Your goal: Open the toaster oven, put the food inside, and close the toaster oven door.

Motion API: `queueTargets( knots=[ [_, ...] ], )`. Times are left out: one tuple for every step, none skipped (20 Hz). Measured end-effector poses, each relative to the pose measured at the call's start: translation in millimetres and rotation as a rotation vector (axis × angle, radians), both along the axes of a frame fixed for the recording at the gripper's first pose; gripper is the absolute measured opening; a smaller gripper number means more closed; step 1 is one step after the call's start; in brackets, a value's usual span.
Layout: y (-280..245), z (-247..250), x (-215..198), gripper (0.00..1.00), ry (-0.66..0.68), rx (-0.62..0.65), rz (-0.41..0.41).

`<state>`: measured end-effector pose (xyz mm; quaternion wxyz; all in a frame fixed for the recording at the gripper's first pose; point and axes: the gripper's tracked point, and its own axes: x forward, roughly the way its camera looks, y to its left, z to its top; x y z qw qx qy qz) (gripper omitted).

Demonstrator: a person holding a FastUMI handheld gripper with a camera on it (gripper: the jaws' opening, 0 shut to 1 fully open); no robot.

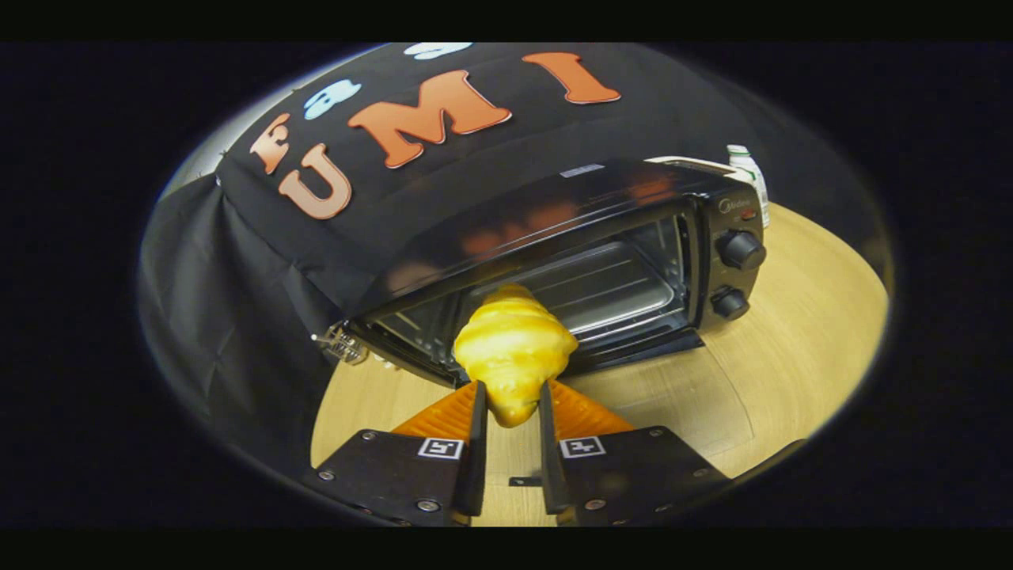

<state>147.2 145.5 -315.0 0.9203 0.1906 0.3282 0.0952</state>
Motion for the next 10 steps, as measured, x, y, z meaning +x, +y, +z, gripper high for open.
queueTargets(
  knots=[
    [3,0,4,0.30,0.004,0.032,-0.006],
    [4,1,9,0.30,-0.001,0.050,-0.011],
    [4,1,15,0.30,-0.010,0.055,-0.015],
    [5,2,18,0.30,-0.015,0.063,-0.019],
    [6,1,22,0.30,-0.016,0.071,-0.020],
    [5,2,26,0.30,-0.021,0.075,-0.024],
    [5,1,32,0.30,-0.025,0.079,-0.029],
    [4,-1,36,0.30,-0.026,0.087,-0.034],
    [4,-1,41,0.30,-0.028,0.094,-0.039],
    [4,-1,45,0.30,-0.032,0.099,-0.043]
  ],
)
